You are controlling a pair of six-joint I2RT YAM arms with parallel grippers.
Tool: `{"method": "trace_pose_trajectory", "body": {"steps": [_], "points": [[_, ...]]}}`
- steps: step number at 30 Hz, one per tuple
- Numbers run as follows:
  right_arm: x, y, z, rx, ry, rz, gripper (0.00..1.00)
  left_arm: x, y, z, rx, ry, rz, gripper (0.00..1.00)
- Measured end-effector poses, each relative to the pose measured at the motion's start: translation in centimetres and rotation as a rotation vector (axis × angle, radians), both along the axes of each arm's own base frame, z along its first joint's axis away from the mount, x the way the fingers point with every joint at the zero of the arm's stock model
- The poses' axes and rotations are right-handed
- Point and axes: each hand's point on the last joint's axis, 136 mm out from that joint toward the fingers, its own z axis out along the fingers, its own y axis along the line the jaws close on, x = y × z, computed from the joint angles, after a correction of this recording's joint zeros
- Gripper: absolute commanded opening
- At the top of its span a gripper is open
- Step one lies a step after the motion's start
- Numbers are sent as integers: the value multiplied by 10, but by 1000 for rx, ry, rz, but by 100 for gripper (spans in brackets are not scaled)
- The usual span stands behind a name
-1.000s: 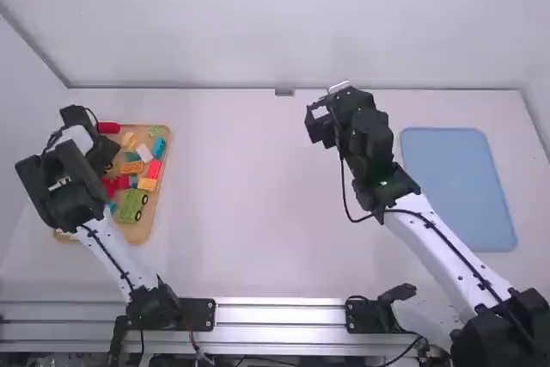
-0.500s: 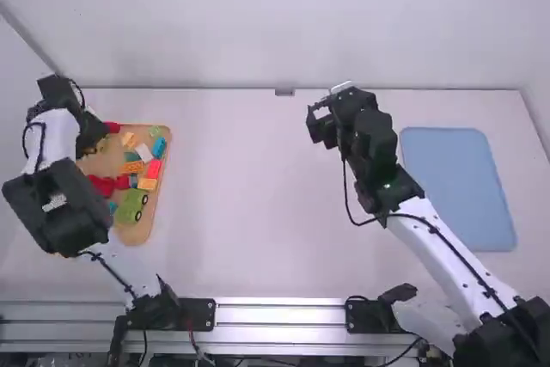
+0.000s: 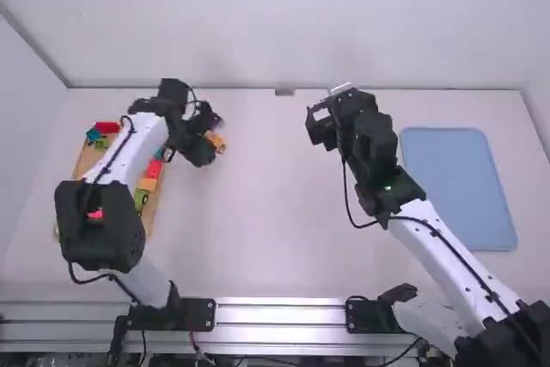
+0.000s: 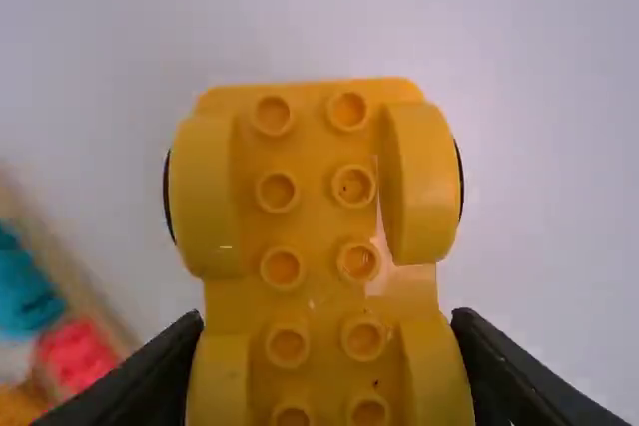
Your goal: Assemble lego blocks to make yellow taxi
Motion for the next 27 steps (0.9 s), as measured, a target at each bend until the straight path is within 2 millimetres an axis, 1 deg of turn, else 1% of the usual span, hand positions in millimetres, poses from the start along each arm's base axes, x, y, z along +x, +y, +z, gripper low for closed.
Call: {"method": "trace_pose_trajectory", "body": {"steps": [1, 5, 6, 7, 8, 9, 11, 12, 13, 15, 16, 18, 21, 24, 25, 27], "points": [[-1, -1, 2, 2, -3, 0, 98, -8, -21, -5, 6, 7, -123, 49], [-7, -3, 4, 0, 2, 0, 99, -29, -71, -20, 20, 4, -400, 47], [-8, -4, 5, -1, 4, 0, 98, -39, -91, -30, 26, 2, -499, 47], [-9, -5, 6, -1, 4, 0, 99, -45, -101, -35, 29, 0, -549, 47], [-10, -5, 6, -2, 5, 0, 99, -48, -106, -38, 29, -2, -573, 47], [-11, -5, 5, -4, 8, 0, 98, -57, -121, -48, 30, -14, -642, 47], [-12, -6, 4, -6, 14, 0, 99, -67, -144, -63, 22, -51, -735, 48], [-12, -6, 4, -6, 14, 1, 98, -70, -147, -65, 20, -57, -749, 47], [-12, -6, 3, -7, 17, 0, 98, -75, -156, -72, 10, -71, -780, 48], [-12, -6, 3, -7, 16, 0, 98, -83, -166, -83, -2, -93, -814, 50], [-12, -6, 3, -7, 16, 0, 98, -84, -169, -86, -7, -104, -817, 50], [-12, -6, 3, -8, 18, 0, 98, -84, -176, -93, -23, -137, -813, 53], [-12, -6, 1, -12, 24, 1, 99, -82, -180, -97, -49, -169, -791, 55], [-12, -6, -1, -15, 32, 0, 99, -87, -184, -103, -93, -172, -774, 55], [-13, -6, -1, -16, 33, 1, 98, -88, -185, -103, -97, -170, -773, 56], [-13, -6, -3, -19, 39, 0, 98, -92, -186, -104, -116, -159, -770, 60]]}}
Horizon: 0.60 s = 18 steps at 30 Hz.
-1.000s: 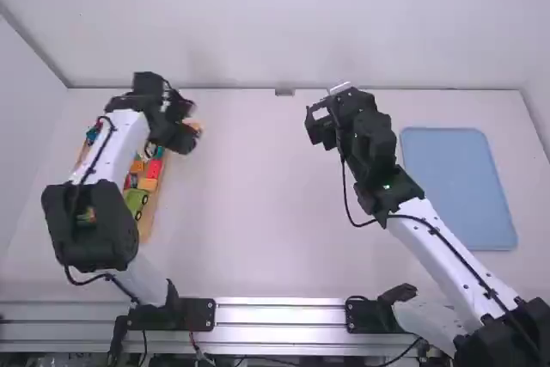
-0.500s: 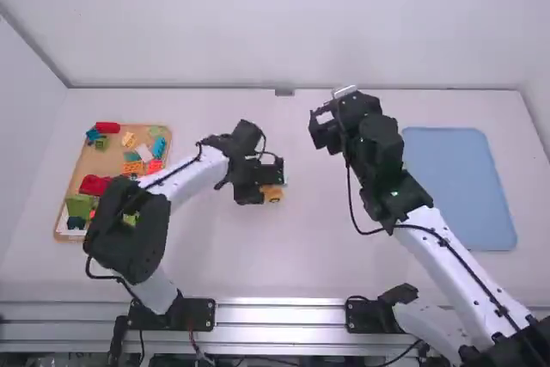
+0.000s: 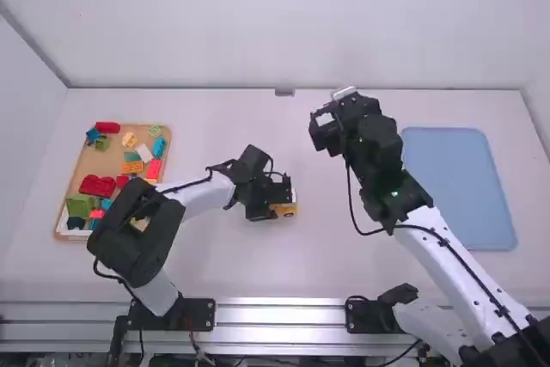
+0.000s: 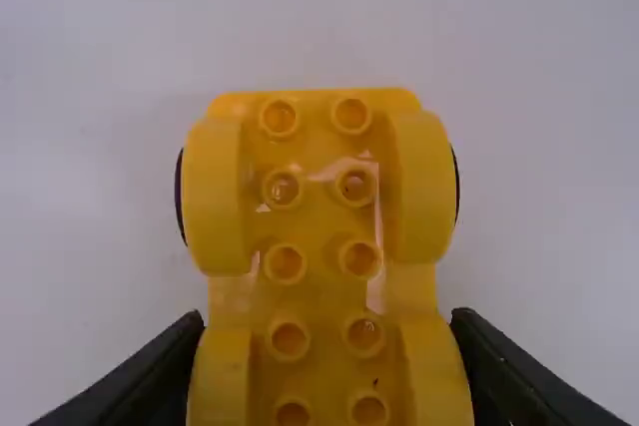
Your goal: Assemble lego blocks to make yellow taxi
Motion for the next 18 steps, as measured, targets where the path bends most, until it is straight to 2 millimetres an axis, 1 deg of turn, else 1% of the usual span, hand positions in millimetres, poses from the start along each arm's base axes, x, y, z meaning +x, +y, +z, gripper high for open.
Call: {"method": "trace_pose_trajectory", "body": {"steps": [3, 4, 5, 6, 10, 11, 14, 17, 18], "points": [[0, 0, 0, 3, 1, 0, 98, -2, -3, 1, -20, 12, -4, 67], [0, 0, 0, 3, 1, 0, 99, -3, -5, 2, -30, 20, -3, 73], [0, 0, 0, 3, 1, 0, 99, -4, -6, 3, -38, 23, -6, 77], [0, 0, 0, 3, 1, 0, 99, -4, -7, 3, -44, 25, -9, 82], [0, 0, 0, 3, 2, 0, 99, -5, -8, 4, -53, 29, -10, 95], [0, 0, 0, 3, 1, 0, 98, -4, -8, 4, -53, 27, -10, 99], [0, 0, 0, 3, 1, 0, 99, 0, -8, 5, -53, 11, -4, 99], [0, 0, 0, 3, 1, 0, 98, 2, -1, 3, -15, 28, 53, 99], [0, 0, 0, 3, 1, 0, 99, 4, 5, 5, 17, 51, 97, 99]]}}
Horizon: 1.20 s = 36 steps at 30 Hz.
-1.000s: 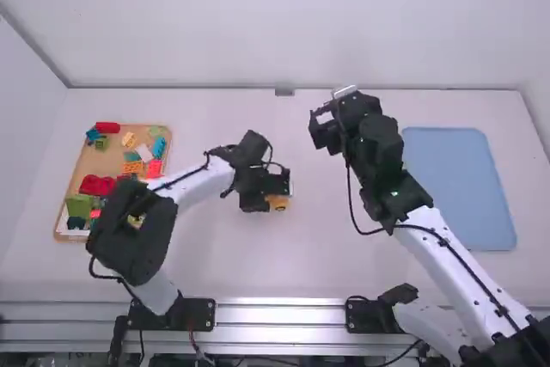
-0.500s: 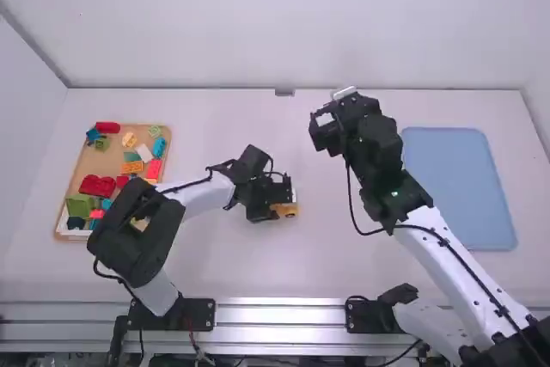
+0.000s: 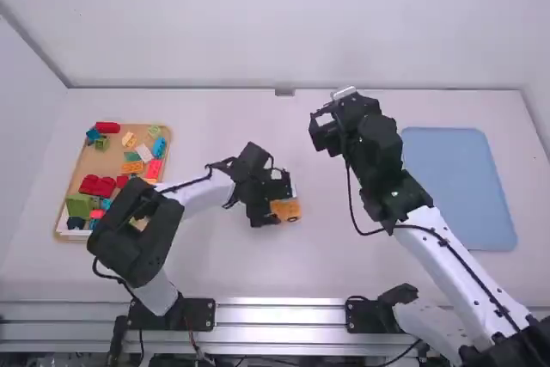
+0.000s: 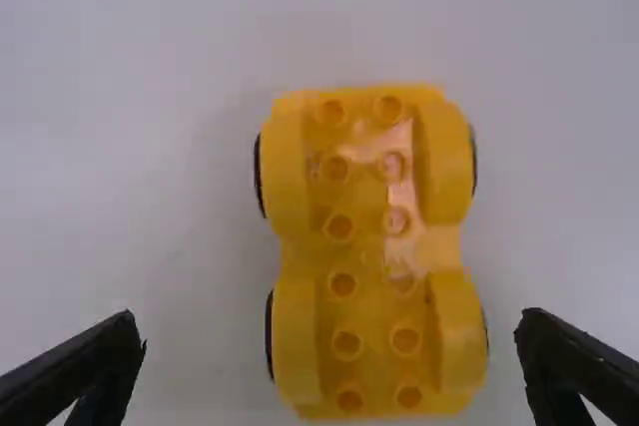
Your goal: Assemble lego blocks to make yellow taxi
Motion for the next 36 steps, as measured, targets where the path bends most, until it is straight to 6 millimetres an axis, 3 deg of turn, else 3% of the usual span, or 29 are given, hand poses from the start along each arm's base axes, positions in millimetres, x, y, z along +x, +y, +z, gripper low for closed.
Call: {"method": "trace_pose_trajectory", "body": {"steps": [4, 6, 10, 13, 15, 16, 19, 21, 24, 30, 33, 36], "points": [[0, 0, 0, 0, 0, 0, 98, 13, 17, 28, 24, 17, 101, 99], [0, 0, 0, 0, 0, 0, 98, 29, 27, 52, -4, -17, 185, 99], [0, 0, 0, 0, 0, 0, 99, 74, 64, 105, -89, -120, 465, 99], [0, 0, 0, -1, 0, 0, 98, 109, 123, 141, -155, -199, 821, 99], [0, 0, 0, 0, 0, 0, 99, 116, 147, 149, -174, -215, 954, 99], [0, 0, 0, 0, 0, 0, 99, 122, 183, 158, -197, -233, 1148, 99], [0, 0, 1, 1, -3, 0, 98, 122, 221, 161, -197, -234, 1342, 99], [1, 0, 3, 5, -11, 0, 98, 111, 248, 162, -156, -202, 1480, 99], [1, 0, 5, 9, -18, 0, 98, 103, 263, 175, -141, -174, 1571, 99], [1, 0, 4, 8, -16, 0, 99, 118, 294, 226, -329, -245, 1781, 99], [0, 0, 0, -1, -1, 0, 98, 116, 309, 230, -384, -234, 1864, 97], [0, 0, 0, -3, 0, 0, 99, 113, 322, 220, -432, -164, 1950, 99]]}}
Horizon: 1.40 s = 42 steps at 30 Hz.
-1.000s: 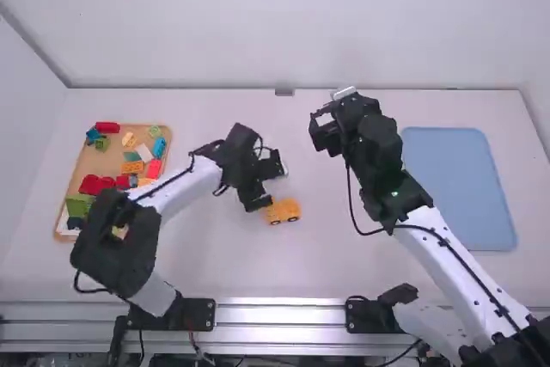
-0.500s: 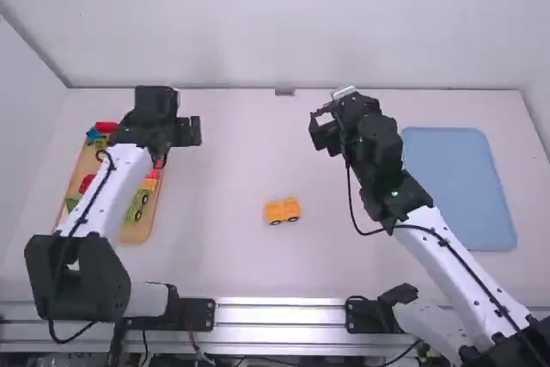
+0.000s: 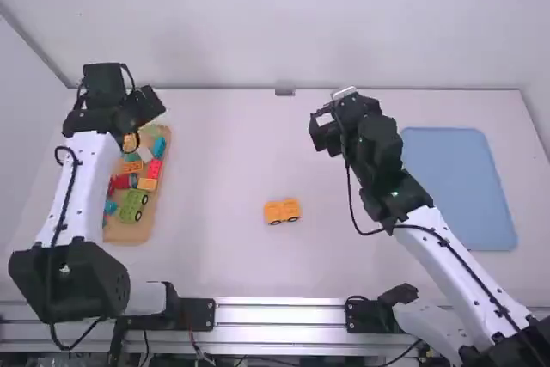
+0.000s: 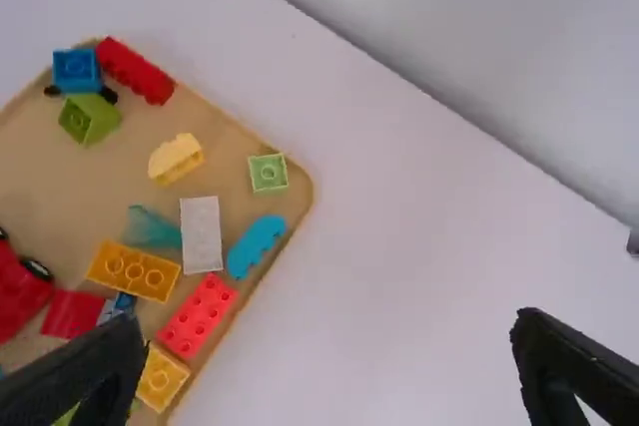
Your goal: Assemble lego blocks to make yellow taxi
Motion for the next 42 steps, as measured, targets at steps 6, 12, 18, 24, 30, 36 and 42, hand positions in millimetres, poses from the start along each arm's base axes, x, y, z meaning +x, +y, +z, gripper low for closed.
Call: {"method": "trace_pose_trajectory", "body": {"steps": [6, 12, 18, 24, 30, 36, 42], "points": [[2, -5, 0, 0, 0, -13, 98, -22, 32, -48, -145, 132, 255, 99], [7, -17, 0, 0, -1, -45, 98, -34, 58, -87, -327, 189, 462, 99], [8, -21, 0, 0, -1, -56, 98, -39, 63, -108, -441, 231, 484, 99], [8, -19, 0, 0, -1, -51, 99, -44, 54, -110, -498, 256, 496, 99], [5, -13, 1, 1, -2, -35, 98, -62, 52, -122, -496, 336, 596, 97], [5, -13, 1, 2, -1, -34, 98, -67, 52, -157, -501, 442, 630, 88], [5, -13, 0, 1, -1, -34, 99, -81, 46, -198, -520, 594, 652, 85]]}}
